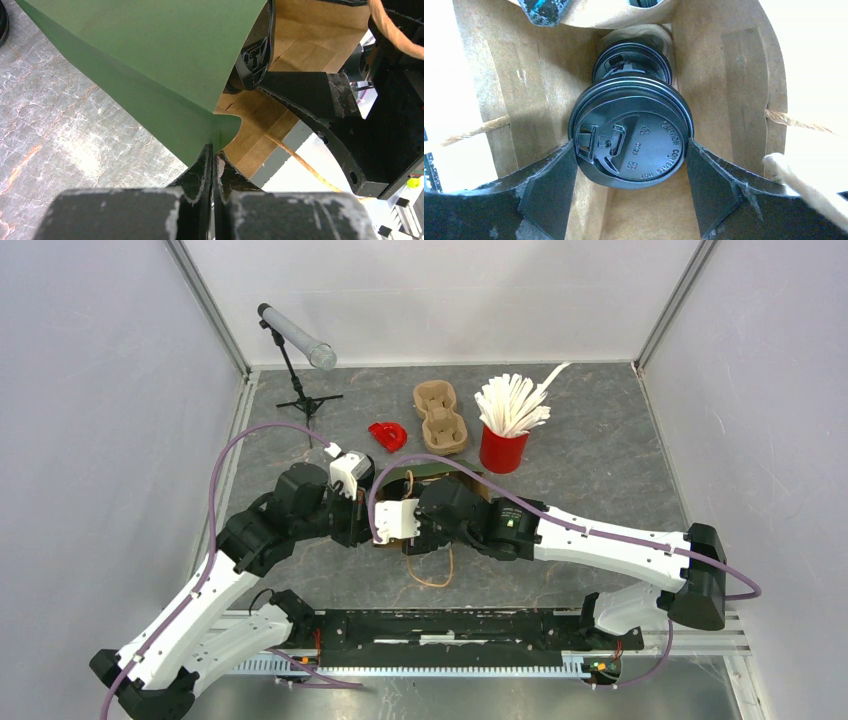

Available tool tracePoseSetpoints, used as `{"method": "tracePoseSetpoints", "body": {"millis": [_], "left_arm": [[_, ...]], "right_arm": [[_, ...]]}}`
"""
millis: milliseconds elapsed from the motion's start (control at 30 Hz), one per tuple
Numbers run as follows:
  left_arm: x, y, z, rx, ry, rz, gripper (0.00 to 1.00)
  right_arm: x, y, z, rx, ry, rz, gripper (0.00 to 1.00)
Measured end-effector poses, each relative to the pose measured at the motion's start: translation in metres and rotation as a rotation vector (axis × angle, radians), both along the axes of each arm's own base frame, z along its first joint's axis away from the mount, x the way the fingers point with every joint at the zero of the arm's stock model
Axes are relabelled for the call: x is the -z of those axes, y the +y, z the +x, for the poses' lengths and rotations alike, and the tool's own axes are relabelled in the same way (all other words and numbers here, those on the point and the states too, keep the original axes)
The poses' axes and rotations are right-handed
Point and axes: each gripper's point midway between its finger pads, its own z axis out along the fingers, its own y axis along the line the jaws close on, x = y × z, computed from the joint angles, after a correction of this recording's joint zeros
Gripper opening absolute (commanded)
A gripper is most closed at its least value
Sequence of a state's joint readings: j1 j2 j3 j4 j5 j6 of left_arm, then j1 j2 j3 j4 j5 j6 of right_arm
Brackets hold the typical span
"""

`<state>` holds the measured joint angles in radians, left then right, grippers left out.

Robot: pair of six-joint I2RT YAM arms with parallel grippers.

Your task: Pack the takeout coffee

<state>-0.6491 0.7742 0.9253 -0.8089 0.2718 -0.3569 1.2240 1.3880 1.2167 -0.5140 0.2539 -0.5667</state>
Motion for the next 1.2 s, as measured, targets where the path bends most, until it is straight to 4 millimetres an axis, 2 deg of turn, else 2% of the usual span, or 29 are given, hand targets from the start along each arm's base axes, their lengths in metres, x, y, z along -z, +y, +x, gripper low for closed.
{"method": "tracePoseSetpoints", "body": {"millis": [767, 967, 1200], "left_arm": [[0.003, 0.002, -0.003, -0.001, 0.006, 0.004, 0.02], [0.004, 0.003, -0.004, 0.000, 0.013, 0.009, 0.02], [0.004, 0.004, -0.005, 0.000, 0.013, 0.009, 0.02]], "right_arm": [[0.005, 0.007, -0.001, -0.015, 0.005, 0.032, 0.72], [0.005, -0.005, -0.005, -0.013, 0.013, 0.001, 0.72], [-0.015, -0.021, -0.006, 0.002, -0.021, 0.021, 0.72]]}}
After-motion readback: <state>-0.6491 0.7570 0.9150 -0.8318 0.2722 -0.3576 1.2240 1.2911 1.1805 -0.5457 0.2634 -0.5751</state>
